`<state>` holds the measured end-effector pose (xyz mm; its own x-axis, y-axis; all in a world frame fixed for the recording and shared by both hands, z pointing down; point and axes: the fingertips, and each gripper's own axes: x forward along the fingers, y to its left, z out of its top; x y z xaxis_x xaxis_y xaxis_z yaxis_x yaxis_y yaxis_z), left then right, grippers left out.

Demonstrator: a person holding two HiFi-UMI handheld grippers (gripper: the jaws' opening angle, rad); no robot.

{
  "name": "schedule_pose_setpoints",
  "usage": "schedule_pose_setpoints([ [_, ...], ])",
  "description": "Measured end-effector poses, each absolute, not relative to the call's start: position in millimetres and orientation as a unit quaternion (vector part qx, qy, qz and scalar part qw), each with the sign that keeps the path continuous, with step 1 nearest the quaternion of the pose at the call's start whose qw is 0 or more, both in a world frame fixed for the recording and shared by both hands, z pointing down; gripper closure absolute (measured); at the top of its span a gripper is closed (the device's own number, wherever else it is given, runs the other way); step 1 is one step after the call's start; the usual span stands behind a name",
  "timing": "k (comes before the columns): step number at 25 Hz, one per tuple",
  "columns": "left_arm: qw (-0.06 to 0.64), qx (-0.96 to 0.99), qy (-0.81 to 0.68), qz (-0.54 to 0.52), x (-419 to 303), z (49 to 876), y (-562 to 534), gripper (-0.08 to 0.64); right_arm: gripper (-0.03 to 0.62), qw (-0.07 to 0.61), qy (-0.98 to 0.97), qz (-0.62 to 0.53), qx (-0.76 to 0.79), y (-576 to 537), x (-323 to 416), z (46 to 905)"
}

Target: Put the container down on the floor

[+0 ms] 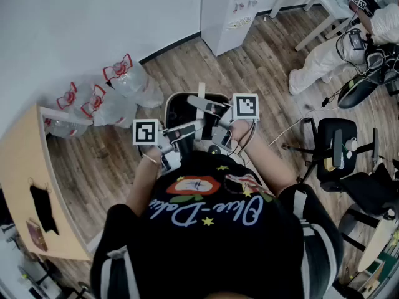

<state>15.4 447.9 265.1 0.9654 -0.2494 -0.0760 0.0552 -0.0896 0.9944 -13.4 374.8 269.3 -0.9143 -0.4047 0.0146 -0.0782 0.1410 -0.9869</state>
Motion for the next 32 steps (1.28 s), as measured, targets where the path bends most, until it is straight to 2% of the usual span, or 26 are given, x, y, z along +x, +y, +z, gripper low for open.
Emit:
schedule_pose_setpoints([
  [24,0.675,0.726,-0.080,-0.108,23.5,268.0,450.4,0.503,0.541,0.132,0.743,-0.634,-0.172,376.6,-2.0,270.7],
  [32,0.674,0.725,-0.092,-0.106,72.9,264.6,463.1,0.503,0.541,0.141,0.736,-0.642,-0.161,390.0,46.8,268.1],
])
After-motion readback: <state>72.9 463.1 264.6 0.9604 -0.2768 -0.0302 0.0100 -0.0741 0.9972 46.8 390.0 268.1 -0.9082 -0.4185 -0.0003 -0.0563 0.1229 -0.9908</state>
